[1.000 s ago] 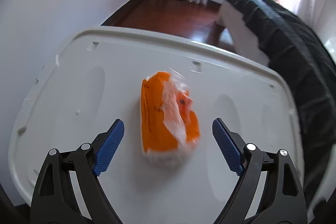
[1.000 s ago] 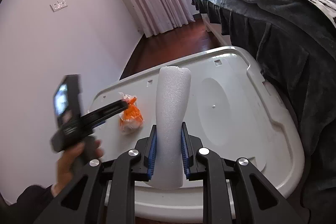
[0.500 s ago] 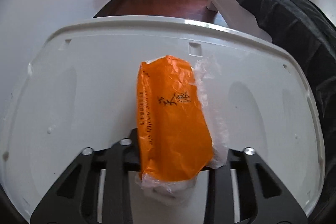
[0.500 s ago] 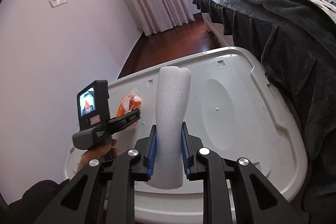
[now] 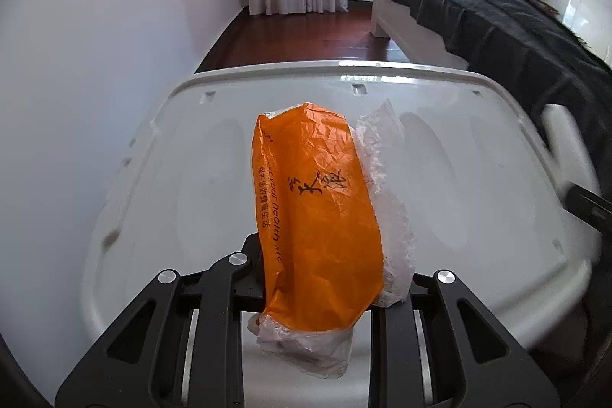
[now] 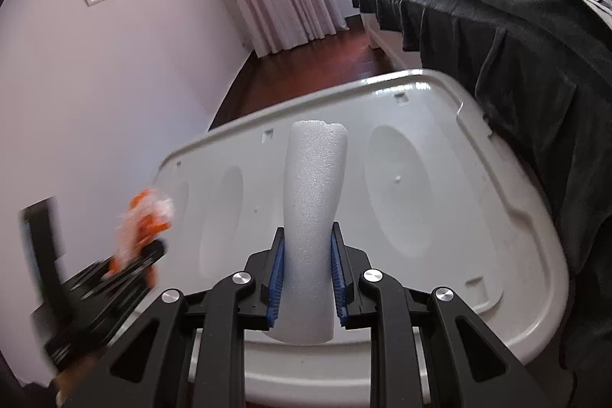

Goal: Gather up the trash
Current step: 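Drop the orange package into the bin with the left gripper while the right gripper drops the foam tube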

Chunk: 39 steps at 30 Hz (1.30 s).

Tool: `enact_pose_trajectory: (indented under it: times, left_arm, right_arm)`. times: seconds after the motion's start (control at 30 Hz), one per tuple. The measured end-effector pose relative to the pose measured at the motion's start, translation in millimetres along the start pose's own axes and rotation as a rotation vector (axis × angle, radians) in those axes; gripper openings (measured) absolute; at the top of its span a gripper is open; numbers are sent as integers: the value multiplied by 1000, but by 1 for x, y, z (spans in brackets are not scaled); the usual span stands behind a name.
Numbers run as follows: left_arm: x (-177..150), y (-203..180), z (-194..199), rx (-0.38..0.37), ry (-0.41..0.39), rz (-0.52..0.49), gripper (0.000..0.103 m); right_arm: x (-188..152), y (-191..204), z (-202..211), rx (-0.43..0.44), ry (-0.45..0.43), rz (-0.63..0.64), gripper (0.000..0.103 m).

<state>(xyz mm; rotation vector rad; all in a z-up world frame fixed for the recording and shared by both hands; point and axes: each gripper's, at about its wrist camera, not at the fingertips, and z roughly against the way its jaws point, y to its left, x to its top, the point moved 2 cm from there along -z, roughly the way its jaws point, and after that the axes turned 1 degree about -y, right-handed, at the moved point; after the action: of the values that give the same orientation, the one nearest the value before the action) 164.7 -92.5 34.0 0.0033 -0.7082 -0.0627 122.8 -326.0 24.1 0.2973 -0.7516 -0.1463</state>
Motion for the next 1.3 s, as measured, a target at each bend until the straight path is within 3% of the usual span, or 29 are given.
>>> enact_pose_trajectory:
  times: [0.13, 0.4, 0.57, 0.7, 0.83, 1.07, 1.2, 1.3]
  left_arm:
    - [-40, 9, 38, -36, 7, 21, 23]
    - [-130, 26, 75, -53, 55, 12, 23]
    - [-175, 31, 78, -75, 119, 30, 23]
    - [-203, 29, 78, -89, 164, 25, 23]
    - [-224, 23, 64, -95, 236, -3, 23]
    - [-260, 19, -13, -90, 498, 40, 23]
    - [-260, 13, -14, -100, 495, 13, 24]
    - [-258, 10, -10, -93, 473, -8, 32]
  right_arm:
    - [-24, 15, 2, 5, 13, 58, 22]
    - [-116, 61, 21, -2, 22, 300, 23]
    - [-165, 66, 31, -10, 77, 335, 23]
    - [-194, 57, 38, -18, 138, 278, 23]
    - [-224, 54, 40, -68, 200, 251, 24]
    - [-240, 48, 0, -180, 315, 276, 24]
    - [-247, 38, -16, -187, 395, 223, 24]
    - [-248, 39, -17, -182, 402, 226, 32]
